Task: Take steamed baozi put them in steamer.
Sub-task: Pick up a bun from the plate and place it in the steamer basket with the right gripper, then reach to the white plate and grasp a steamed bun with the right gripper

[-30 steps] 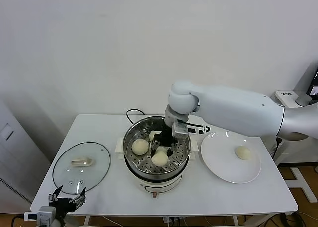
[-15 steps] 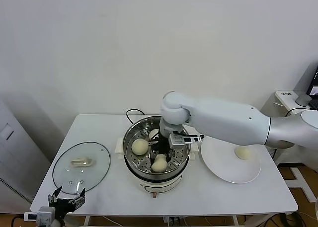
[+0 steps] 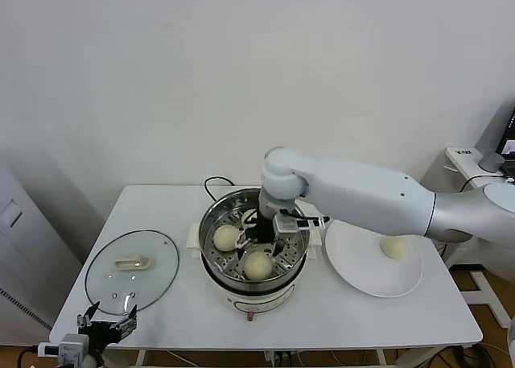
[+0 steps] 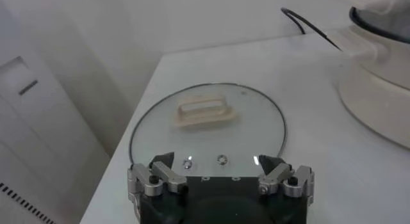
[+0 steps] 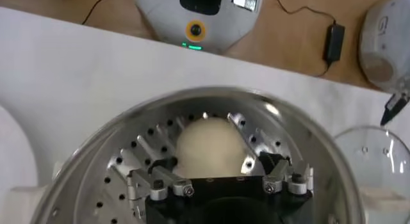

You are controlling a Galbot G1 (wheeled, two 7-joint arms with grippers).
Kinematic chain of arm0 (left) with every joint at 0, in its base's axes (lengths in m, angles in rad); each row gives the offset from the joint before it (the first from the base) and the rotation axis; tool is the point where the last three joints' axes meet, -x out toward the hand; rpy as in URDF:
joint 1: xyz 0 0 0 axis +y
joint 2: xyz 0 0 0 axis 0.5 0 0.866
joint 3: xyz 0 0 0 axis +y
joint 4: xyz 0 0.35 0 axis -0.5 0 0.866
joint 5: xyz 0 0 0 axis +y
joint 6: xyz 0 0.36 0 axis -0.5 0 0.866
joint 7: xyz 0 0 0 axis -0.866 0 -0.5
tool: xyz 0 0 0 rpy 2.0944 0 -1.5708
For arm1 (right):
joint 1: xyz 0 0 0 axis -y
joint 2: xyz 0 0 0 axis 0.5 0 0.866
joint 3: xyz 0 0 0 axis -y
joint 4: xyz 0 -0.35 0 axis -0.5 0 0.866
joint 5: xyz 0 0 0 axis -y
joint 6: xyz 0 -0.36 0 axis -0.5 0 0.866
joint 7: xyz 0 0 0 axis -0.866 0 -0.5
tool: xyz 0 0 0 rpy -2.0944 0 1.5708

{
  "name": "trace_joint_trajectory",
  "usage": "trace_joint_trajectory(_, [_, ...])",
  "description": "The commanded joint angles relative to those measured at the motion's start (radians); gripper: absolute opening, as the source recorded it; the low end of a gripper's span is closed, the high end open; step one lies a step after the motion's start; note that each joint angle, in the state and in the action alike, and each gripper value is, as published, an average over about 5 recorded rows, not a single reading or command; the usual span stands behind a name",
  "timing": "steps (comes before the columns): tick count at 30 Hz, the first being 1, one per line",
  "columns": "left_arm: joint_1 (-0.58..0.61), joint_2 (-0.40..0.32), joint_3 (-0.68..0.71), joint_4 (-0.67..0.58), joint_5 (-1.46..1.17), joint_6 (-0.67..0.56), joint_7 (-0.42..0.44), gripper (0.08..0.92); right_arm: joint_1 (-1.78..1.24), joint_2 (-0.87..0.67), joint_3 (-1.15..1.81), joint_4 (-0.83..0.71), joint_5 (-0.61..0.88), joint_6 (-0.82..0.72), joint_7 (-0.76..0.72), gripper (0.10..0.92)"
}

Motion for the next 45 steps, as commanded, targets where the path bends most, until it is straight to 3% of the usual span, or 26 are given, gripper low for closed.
trace_joint_trajectory(1, [-0.002, 0.000, -0.002, -0.005, -0.001, 0.000, 0.000, 0.823, 0.095, -0.052, 0.093, -0.203, 0.150, -0.120, -0.025, 0.823])
trace_joint_trajectory(7, [0.000, 0.001, -0.002, -0.007, -0.001, -0.001, 0.000, 0.823, 0.166, -0.156, 0.017, -0.366, 0.311, -0.302, -0.066, 0.823])
trace_joint_trajectory(18, [-0.005, 0.006, 0.000, -0.006, -0.001, -0.001, 0.000, 0.823, 0.129, -0.283, -0.034, -0.552, 0.328, -0.378, -0.135, 0.823])
trace_joint_trajectory(28, [-0.009, 0.006, 0.003, -0.001, -0.002, 0.000, 0.000, 0.823, -0.014, -0.285, 0.017, -0.707, 0.230, -0.361, -0.119, 0.823])
trace_joint_trajectory(45, [-0.008, 0.007, 0.003, 0.000, -0.003, 0.000, 0.000, 0.823, -0.261, -0.246, 0.233, -0.844, 0.019, -0.338, -0.046, 0.823])
